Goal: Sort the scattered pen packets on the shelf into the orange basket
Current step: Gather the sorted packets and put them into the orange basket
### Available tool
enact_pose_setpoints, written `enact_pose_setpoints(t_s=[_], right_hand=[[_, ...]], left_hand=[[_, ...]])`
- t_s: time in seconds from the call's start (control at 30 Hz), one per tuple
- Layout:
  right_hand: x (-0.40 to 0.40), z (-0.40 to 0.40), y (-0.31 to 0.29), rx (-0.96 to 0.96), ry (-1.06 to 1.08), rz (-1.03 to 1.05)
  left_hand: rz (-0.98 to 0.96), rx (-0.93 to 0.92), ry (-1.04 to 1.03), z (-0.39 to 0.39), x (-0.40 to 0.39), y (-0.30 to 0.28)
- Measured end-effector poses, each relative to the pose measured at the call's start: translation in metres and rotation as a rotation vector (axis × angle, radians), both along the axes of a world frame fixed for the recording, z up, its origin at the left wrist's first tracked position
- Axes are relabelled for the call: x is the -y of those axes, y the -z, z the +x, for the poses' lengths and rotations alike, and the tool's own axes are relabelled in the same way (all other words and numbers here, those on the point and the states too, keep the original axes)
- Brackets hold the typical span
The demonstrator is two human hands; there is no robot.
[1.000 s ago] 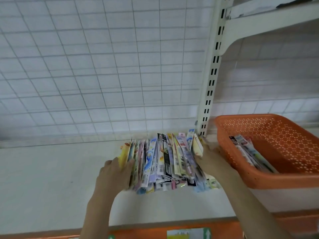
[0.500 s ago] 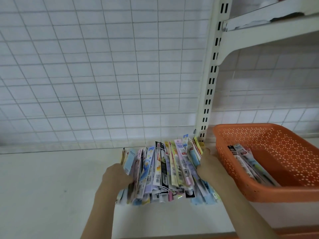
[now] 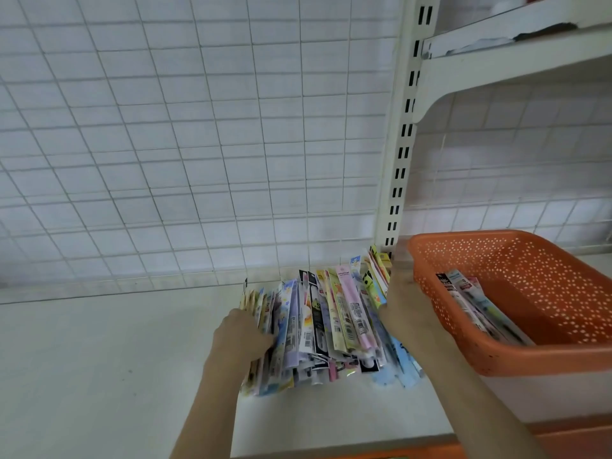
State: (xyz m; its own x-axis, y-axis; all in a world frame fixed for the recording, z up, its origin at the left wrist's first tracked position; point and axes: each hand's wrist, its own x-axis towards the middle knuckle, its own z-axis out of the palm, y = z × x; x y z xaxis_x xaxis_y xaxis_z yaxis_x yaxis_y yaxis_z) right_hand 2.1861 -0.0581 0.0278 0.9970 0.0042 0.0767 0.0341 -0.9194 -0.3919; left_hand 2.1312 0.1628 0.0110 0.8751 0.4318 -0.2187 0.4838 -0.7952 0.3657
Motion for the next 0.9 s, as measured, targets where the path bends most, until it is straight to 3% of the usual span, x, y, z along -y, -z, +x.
enact_pose_setpoints(t_s=[0.43,0.67,0.9], right_hand=[[0.005,-0.022,-0.023,0.106,-0.003,0.186],[0.003,-0.035,-0.011,0.012,-0.03,0.203],[0.02,-0.023,-0.055,0.088,-0.171,0.341]], left_hand=[[-0.379,0.301,-0.131,-0.035,-0.016,0.005],[-0.429,0.472,-0.153,-0.046,-0.011,0.008],[-0.383,0.611,-0.139,-0.042,0.001,-0.03]])
